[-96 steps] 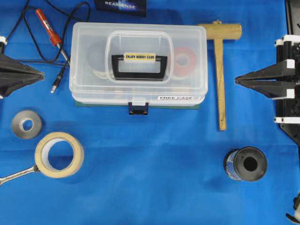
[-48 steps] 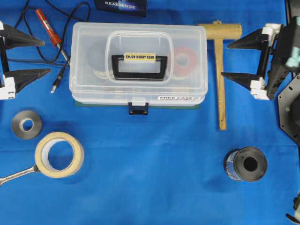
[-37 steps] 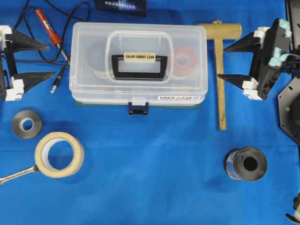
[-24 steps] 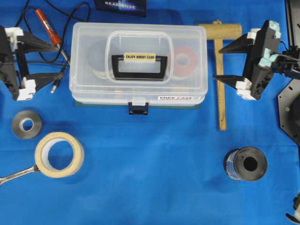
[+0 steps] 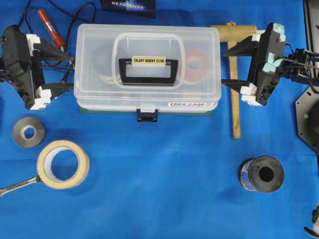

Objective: Open the tool box with both arms.
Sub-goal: 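Grip the lid edges with both grippers and start lifting upward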

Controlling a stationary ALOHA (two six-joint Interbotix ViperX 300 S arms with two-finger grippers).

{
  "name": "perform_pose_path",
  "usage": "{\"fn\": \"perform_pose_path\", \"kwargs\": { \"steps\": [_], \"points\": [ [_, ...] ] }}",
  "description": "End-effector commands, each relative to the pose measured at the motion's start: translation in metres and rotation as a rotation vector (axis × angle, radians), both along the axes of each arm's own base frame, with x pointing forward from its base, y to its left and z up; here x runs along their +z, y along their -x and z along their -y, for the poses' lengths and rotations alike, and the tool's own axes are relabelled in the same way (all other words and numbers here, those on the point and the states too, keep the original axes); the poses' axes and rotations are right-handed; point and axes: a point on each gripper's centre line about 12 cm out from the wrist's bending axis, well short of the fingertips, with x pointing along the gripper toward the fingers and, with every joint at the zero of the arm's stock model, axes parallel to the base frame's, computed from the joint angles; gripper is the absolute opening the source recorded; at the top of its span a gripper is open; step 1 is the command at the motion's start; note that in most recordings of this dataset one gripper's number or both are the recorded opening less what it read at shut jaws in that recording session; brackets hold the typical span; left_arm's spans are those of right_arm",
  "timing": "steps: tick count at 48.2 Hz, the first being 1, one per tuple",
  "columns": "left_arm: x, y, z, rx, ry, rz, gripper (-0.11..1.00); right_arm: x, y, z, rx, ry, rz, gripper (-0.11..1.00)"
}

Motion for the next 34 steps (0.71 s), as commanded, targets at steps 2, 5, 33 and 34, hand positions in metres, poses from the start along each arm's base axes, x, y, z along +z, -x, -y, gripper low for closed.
{"fn": "perform_pose_path", "kwargs": {
  "steps": [2, 5, 33, 34],
  "points": [
    [0.023, -0.014, 0.0, -0.015, -0.021, 0.088, 0.91, 0.021, -0.015, -0.001, 0.016, 0.018, 0.081, 0.85],
    [0.025, -0.014, 0.0, -0.015, -0.023, 0.095, 0.91, 0.023, -0.016, -0.001, 0.016, 0.021, 0.086, 0.85],
    [0.053, -0.007, -0.011, 0.035, -0.061, 0.199, 0.91, 0.057, -0.017, -0.001, 0.024, 0.061, 0.185, 0.85],
    [0.054, -0.006, -0.011, 0.037, -0.066, 0.204, 0.91, 0.058, -0.016, -0.001, 0.024, 0.063, 0.189, 0.85]
  ]
}}
